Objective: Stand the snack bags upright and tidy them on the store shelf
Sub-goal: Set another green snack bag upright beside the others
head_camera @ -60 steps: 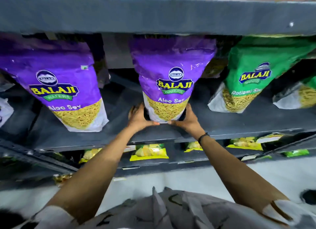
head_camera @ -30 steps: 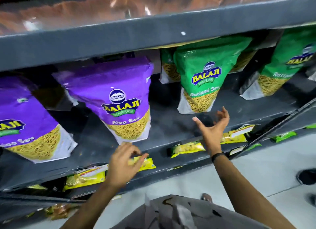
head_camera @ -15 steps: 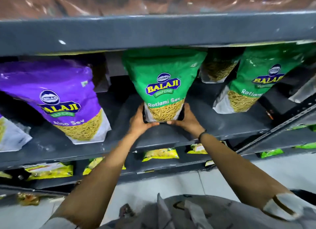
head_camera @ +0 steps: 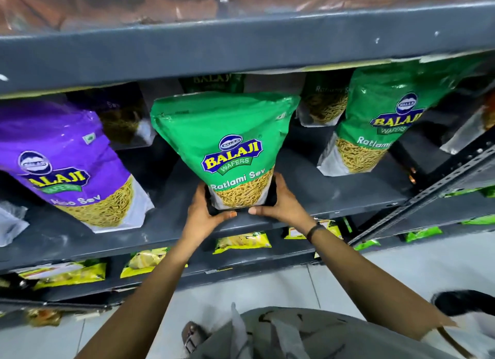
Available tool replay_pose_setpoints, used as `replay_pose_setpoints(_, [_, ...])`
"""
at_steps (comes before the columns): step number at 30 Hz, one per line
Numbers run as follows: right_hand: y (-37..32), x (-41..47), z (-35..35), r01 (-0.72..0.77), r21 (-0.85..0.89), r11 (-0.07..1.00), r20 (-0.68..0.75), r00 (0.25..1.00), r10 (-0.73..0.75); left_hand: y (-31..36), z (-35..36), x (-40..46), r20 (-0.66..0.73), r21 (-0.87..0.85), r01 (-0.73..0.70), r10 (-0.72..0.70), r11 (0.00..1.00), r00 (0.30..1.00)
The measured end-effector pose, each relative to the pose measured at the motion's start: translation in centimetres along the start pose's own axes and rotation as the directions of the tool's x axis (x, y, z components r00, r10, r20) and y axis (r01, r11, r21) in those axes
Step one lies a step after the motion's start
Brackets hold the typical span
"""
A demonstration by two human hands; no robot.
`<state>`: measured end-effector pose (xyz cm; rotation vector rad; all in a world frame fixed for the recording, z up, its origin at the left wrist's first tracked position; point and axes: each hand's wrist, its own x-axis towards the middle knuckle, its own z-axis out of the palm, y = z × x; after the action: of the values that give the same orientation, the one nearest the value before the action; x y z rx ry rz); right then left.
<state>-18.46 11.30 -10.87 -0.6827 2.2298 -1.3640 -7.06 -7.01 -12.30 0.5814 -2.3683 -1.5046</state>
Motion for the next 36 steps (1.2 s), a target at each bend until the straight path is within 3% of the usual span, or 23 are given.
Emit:
replay_pose_setpoints(2, [0.4, -1.1, -0.3, 0.055, 0.110, 0.992, -0.091, 0.995, -0.045, 0.2, 0.3, -1.3, -0.154, 0.006, -0.052, 0.052, 0.999, 0.987])
replay_pose_setpoints(4, [1.0, -2.8, -1.2, 0.116, 0.207, 0.971, -0.344, 0.938, -0.039, 0.3, 0.9, -3.9, -0.367, 0.086, -0.073, 0.100, 0.994, 0.925])
replay_pose_setpoints(5, [1.5, -3.7, -1.9, 0.150, 0.236, 0.960, -0.486, 0.874, -0.017, 0.4, 1.3, -5.6, -0.403, 0.163, -0.110, 0.168, 0.980, 0.900])
replay_pose_setpoints(6, [2.3, -4.3, -3.1, 0.181, 0.270, 0.946, -0.600, 0.800, 0.018, 0.6, 2.0, -7.2, -0.357, 0.249, -0.188, 0.270, 0.950, 0.894])
replay_pose_setpoints(8, [4.0, -4.7, -6.2, 0.228, 0.333, 0.915, -0.741, 0.664, 0.104, 1.3, 4.4, -9.1, -0.134, 0.340, -0.383, 0.447, 0.859, 0.884])
replay_pose_setpoints(10, [5.5, -3.7, -10.1, 0.214, 0.375, 0.902, -0.793, 0.579, 0.193, 2.9, 7.2, -8.8, 0.079, 0.324, -0.506, 0.511, 0.799, 0.856])
replay_pose_setpoints(12, [6.4, -2.3, -14.0, 0.147, 0.436, 0.888, -0.761, 0.588, 0.276, 5.8, 10.8, -6.6, 0.194, 0.208, -0.517, 0.482, 0.831, 0.854])
replay_pose_setpoints(14, [7.3, -1.0, -16.9, 0.046, 0.527, 0.849, -0.625, 0.698, 0.350, 8.6, 14.3, -3.5, 0.227, 0.063, -0.404, 0.381, 0.913, 0.896])
replay_pose_setpoints(17, [7.6, 0.1, -19.1, -0.142, 0.490, 0.860, -0.436, 0.815, 0.382, 12.8, 18.0, 1.8, 0.228, -0.179, 0.009, 0.033, 0.984, 0.973])
replay_pose_setpoints(20, [6.2, 0.3, -19.4, -0.073, 0.560, 0.825, -0.328, 0.895, 0.302, 15.4, 19.6, 4.8, 0.278, -0.321, 0.253, -0.165, 0.913, 0.946])
replay_pose_setpoints(23, [5.9, -0.1, -19.5, -0.039, 0.572, 0.819, -0.315, 0.912, 0.263, 16.4, 20.6, 4.6, 0.391, -0.306, 0.275, -0.143, 0.912, 0.909])
replay_pose_setpoints(32, [8.3, -2.1, -19.7, -0.031, 0.522, 0.852, -0.316, 0.921, 0.228, 16.0, 22.4, 2.2, 0.373, -0.314, 0.241, -0.113, 0.918, 0.921])
replay_pose_setpoints(34, [8.3, -2.4, -19.3, -0.013, 0.519, 0.855, -0.396, 0.882, 0.254, 15.6, 22.3, 2.1, 0.376, -0.301, 0.250, -0.127, 0.920, 0.918])
replay_pose_setpoints(36, [7.7, -3.2, -18.5, 0.053, 0.522, 0.852, -0.585, 0.749, 0.312, 15.1, 21.8, 1.8, 0.281, -0.243, 0.178, -0.107, 0.953, 0.954])
